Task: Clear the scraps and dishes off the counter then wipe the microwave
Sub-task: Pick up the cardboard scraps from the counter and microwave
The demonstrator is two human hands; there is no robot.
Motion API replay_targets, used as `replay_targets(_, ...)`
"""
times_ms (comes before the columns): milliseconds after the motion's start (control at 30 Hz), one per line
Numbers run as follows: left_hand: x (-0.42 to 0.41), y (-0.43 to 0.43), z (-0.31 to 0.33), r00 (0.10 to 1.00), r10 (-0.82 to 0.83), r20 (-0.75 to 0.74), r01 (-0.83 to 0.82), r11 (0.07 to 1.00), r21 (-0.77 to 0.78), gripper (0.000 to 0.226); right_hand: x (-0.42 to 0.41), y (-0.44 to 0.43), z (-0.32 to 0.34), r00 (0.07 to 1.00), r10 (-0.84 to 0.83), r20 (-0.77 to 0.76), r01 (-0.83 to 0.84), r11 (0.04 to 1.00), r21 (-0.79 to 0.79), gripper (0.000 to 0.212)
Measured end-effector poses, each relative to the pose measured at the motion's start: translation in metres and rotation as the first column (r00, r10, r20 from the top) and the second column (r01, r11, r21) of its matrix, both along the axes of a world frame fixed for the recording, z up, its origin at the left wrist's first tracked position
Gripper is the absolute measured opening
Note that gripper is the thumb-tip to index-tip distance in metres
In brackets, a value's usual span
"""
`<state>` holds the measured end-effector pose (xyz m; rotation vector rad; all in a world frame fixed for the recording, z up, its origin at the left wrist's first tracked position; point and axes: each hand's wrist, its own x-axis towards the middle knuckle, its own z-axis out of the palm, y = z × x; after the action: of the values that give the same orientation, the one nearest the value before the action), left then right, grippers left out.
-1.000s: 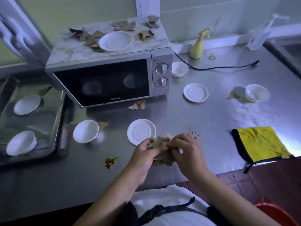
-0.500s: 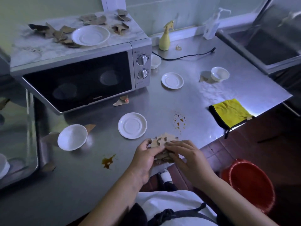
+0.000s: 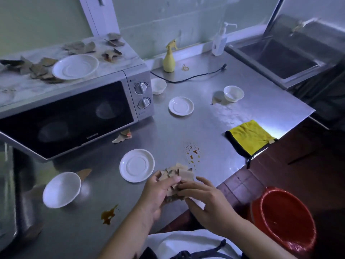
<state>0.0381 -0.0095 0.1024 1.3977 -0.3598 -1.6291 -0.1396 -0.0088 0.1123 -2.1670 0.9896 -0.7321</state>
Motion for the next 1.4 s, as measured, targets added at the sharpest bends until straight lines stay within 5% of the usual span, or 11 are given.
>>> replay_targets(400,-0.049,-0.118,-0.004,0.981,0.131,0.14,-0.139,0.989,0.045,0.047,-0.054,-0.163,0.001,0.955,0.211,0.21,-0.254,0.946,0.202,0.028)
replay_targets(500,-0.06,-0.144,-0.003,0.974,0.155,0.162,-0.163,0.986,0.032,0.035,-0.072,-0.211,0.001,0.962,0.016,0.273,-0.103,0.947,0.306,0.021)
replay_targets(633,-0.063,-0.163,-0.003,0.955,0.232,0.185,-0.248,0.966,0.071,0.026,-0.09,-0.316,-0.023,0.936,-0.35,0.025,0.332,0.906,0.264,0.017)
replay_targets(733,-0.066,-0.168,-0.004,0.936,0.292,0.194,-0.313,0.946,0.086,0.029,-0.094,-0.404,-0.057,0.864,-0.212,-0.456,0.338,0.916,0.215,0.046)
replay_targets(867,-0.074,-0.166,-0.005,0.914,0.364,0.18,-0.385,0.918,0.098,0.027,-0.076,-0.473,-0.097,0.729,-0.066,-0.681,0.288,0.932,0.218,0.069)
replay_targets(1067,-0.074,-0.152,-0.008,0.872,0.459,0.169,-0.479,0.873,0.098,0.035,-0.055,-0.498,-0.127,0.63,-0.249,-0.735,0.438,0.896,0.072,0.046)
replay_targets(1267,-0.072,-0.143,-0.004,0.856,0.493,0.157,-0.508,0.858,0.071,0.041,-0.07,-0.492,-0.132,0.727,-0.308,-0.613,0.349,0.936,-0.056,0.027)
replay_targets(1400,-0.072,-0.144,-0.002,0.866,0.475,0.154,-0.489,0.87,0.066,0.032,-0.081,-0.471,-0.125,0.817,-0.319,-0.48,0.381,0.924,0.036,0.031)
